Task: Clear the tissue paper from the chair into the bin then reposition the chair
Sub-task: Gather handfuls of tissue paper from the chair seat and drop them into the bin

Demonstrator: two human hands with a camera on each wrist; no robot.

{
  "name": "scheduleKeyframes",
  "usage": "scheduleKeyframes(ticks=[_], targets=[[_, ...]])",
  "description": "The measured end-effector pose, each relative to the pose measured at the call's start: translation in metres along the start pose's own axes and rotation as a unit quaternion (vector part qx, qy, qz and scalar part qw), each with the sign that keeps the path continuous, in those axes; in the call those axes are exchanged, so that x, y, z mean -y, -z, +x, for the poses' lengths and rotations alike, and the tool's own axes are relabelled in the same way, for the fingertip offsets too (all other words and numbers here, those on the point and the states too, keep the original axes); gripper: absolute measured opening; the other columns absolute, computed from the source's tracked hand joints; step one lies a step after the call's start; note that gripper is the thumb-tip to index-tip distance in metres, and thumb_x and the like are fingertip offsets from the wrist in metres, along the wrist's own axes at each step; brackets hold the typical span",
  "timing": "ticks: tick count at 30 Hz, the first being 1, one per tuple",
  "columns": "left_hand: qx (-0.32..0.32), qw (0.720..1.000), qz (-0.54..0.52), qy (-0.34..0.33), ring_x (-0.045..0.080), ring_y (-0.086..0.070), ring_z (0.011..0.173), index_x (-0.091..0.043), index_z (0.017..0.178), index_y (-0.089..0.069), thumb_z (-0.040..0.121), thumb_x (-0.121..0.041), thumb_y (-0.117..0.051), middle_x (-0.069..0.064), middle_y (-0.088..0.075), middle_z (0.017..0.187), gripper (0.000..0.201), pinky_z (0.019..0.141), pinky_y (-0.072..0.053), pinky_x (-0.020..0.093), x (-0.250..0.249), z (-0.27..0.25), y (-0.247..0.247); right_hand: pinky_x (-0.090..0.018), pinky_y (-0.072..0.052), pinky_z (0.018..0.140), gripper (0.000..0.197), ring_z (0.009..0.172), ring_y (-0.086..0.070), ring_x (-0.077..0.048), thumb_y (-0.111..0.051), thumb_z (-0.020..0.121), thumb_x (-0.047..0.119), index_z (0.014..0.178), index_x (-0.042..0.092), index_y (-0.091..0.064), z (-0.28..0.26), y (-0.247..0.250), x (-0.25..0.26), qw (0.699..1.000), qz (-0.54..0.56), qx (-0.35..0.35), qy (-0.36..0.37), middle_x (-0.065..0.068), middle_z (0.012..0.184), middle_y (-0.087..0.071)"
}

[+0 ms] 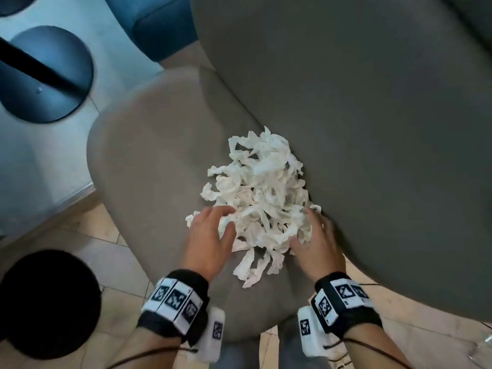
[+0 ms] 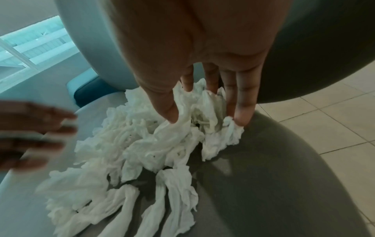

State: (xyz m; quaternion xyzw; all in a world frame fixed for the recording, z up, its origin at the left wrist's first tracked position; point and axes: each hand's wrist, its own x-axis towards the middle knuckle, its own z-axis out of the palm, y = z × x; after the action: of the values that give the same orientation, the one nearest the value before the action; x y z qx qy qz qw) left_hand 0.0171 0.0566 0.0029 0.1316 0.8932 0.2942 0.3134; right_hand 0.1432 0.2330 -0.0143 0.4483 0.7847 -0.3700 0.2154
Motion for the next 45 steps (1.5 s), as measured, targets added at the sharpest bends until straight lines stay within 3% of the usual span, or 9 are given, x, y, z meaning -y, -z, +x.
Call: scheduleKeyframes(ticks=[6,10,17,21,28,33,36,38,45], targets=[[-0.029,0.994,0.094,-0.051,0.020,-0.043,0.129,-0.025,0.143,-0.040,0.090,-0.038,-0.063,-0.001,-0.045,0.145,0.060,0.103,-0.044,0.035,-0.070,0.105,-0.029,-0.042,-0.048,0.090,0.075,0.126,-0.051,-0.033,-0.072,0.083,0.031,0.148,0.027,-0.034,0.030,-0.016,0.001,0.998,-0.037,-0.044,0.004,-0.009,0.146,-0.045],[-0.006,0.988,0.145,-0.042,0.031,-0.044,0.122,-0.021,0.149,-0.029,0.088,-0.034,-0.063,0.003,-0.065,0.123,0.071,0.099,-0.044,0.043,-0.078,0.138,-0.049,-0.038,-0.051,0.083,0.044,0.108,-0.059,-0.036,-0.060,0.084,0.020,0.127,0.015,-0.059,0.044,-0.014,0.002,1.000,-0.015,-0.022,0.010,-0.012,0.124,-0.061],[-0.056,0.997,0.042,-0.013,0.020,-0.055,0.092,-0.015,0.099,-0.076,0.089,-0.021,-0.053,0.003,-0.062,0.096,0.026,0.079,-0.039,0.025,-0.063,0.126,-0.038,-0.036,-0.048,0.071,0.010,0.079,-0.056,-0.027,-0.059,0.077,0.016,0.071,0.021,-0.052,0.040,0.003,0.011,0.994,0.104,0.015,-0.009,-0.004,0.085,-0.058],[-0.127,0.990,-0.025,0.054,0.006,-0.045,0.076,-0.016,0.081,-0.063,0.095,-0.020,-0.048,-0.005,-0.049,0.087,0.020,0.063,-0.031,0.014,-0.055,0.106,-0.017,-0.040,-0.051,0.087,0.014,0.095,-0.060,-0.024,-0.061,0.081,0.006,0.092,0.016,-0.060,0.040,0.010,0.010,0.989,0.144,0.004,-0.026,-0.004,0.103,-0.062],[-0.192,0.975,-0.052,0.094,0.010,-0.051,0.074,-0.012,0.074,-0.055,0.085,-0.019,-0.061,0.002,-0.063,0.093,0.014,0.059,-0.036,0.009,-0.043,0.103,0.005,-0.029,-0.043,0.069,0.031,0.075,-0.056,-0.016,-0.047,0.082,0.002,0.074,0.033,-0.048,0.037,0.013,0.021,0.978,0.206,0.014,-0.003,0.010,0.082,-0.059],[-0.166,0.977,-0.112,0.074,0.012,-0.064,0.070,-0.020,0.097,-0.058,0.092,-0.007,-0.045,-0.007,-0.070,0.084,0.019,0.064,-0.055,0.028,-0.058,0.122,0.006,-0.039,-0.045,0.060,0.009,0.060,-0.050,-0.016,-0.040,0.075,0.035,0.072,0.036,-0.048,0.037,0.017,0.032,0.963,0.266,0.033,-0.027,0.011,0.066,-0.052],[-0.123,0.987,-0.082,0.066,0.017,-0.066,0.066,-0.020,0.111,-0.060,0.095,-0.013,-0.044,-0.007,-0.064,0.089,0.024,0.057,-0.058,0.026,-0.065,0.135,0.004,-0.042,-0.053,0.069,0.029,0.073,-0.063,-0.017,-0.051,0.079,0.060,0.083,0.031,-0.053,0.040,0.019,0.034,0.962,0.267,0.037,-0.042,0.007,0.081,-0.065],[-0.058,0.997,-0.021,0.048,0.012,-0.064,0.066,-0.022,0.119,-0.056,0.097,-0.028,-0.052,-0.002,-0.066,0.094,0.024,0.059,-0.056,0.017,-0.065,0.141,-0.001,-0.039,-0.055,0.075,0.032,0.085,-0.066,-0.016,-0.063,0.081,0.058,0.094,0.029,-0.055,0.046,0.017,0.032,0.965,0.255,0.046,-0.047,0.006,0.096,-0.068],[0.091,0.978,0.186,0.005,0.026,-0.067,0.096,-0.032,0.129,-0.057,0.095,-0.045,-0.055,0.005,-0.071,0.115,0.037,0.086,-0.056,0.040,-0.044,0.149,-0.024,-0.040,-0.051,0.092,0.044,0.114,-0.059,-0.026,-0.058,0.090,0.045,0.132,0.040,-0.045,0.060,-0.007,0.023,0.998,0.025,0.050,-0.025,0.001,0.127,-0.063]])
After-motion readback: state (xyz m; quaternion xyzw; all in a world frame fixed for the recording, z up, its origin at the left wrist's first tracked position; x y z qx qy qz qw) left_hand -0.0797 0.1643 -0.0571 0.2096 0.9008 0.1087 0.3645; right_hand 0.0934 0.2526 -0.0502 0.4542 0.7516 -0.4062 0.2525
